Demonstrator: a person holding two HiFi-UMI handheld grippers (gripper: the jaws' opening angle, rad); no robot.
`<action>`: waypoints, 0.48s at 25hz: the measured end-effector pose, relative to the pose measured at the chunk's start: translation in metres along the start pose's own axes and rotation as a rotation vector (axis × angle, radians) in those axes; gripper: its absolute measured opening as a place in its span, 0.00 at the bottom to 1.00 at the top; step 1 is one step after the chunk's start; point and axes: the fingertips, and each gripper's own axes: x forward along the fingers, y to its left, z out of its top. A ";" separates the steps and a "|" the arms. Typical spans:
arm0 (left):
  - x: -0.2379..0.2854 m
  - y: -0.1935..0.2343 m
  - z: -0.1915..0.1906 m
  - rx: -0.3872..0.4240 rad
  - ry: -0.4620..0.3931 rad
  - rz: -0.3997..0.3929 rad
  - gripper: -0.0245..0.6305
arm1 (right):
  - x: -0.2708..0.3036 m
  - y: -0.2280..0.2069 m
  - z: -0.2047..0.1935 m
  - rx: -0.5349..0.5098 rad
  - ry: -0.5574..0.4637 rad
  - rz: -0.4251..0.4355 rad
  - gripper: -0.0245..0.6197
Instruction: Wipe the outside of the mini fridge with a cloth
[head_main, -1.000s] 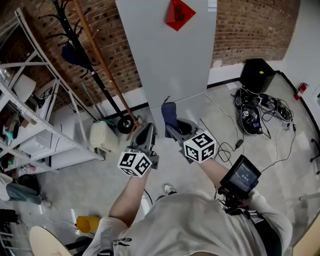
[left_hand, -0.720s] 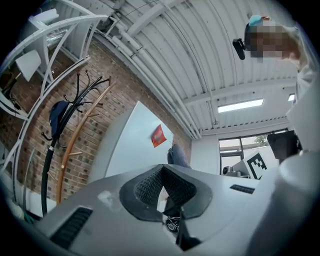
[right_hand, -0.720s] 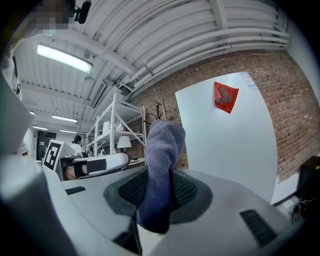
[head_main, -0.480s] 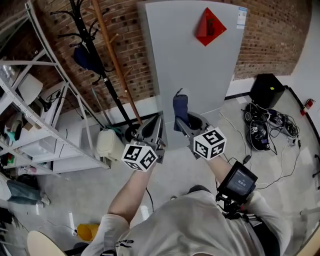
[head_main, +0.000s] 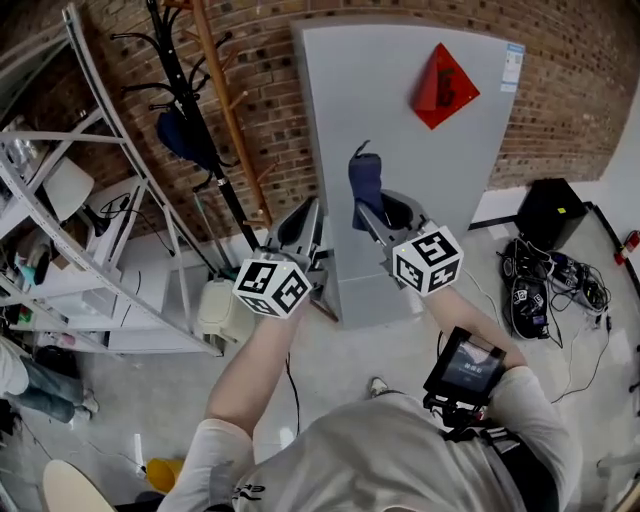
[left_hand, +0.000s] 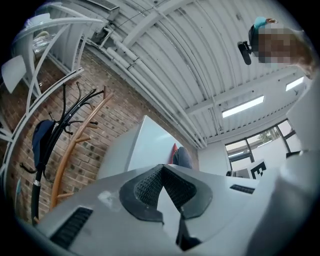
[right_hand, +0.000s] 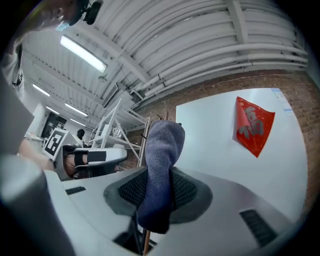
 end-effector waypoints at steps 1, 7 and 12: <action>0.011 0.004 0.006 0.018 -0.009 0.001 0.04 | 0.009 -0.009 0.010 -0.022 -0.017 0.005 0.21; 0.072 0.023 0.049 0.131 -0.060 -0.003 0.04 | 0.058 -0.054 0.072 -0.104 -0.118 0.026 0.21; 0.106 0.029 0.081 0.204 -0.093 -0.010 0.04 | 0.087 -0.076 0.108 -0.123 -0.178 0.026 0.21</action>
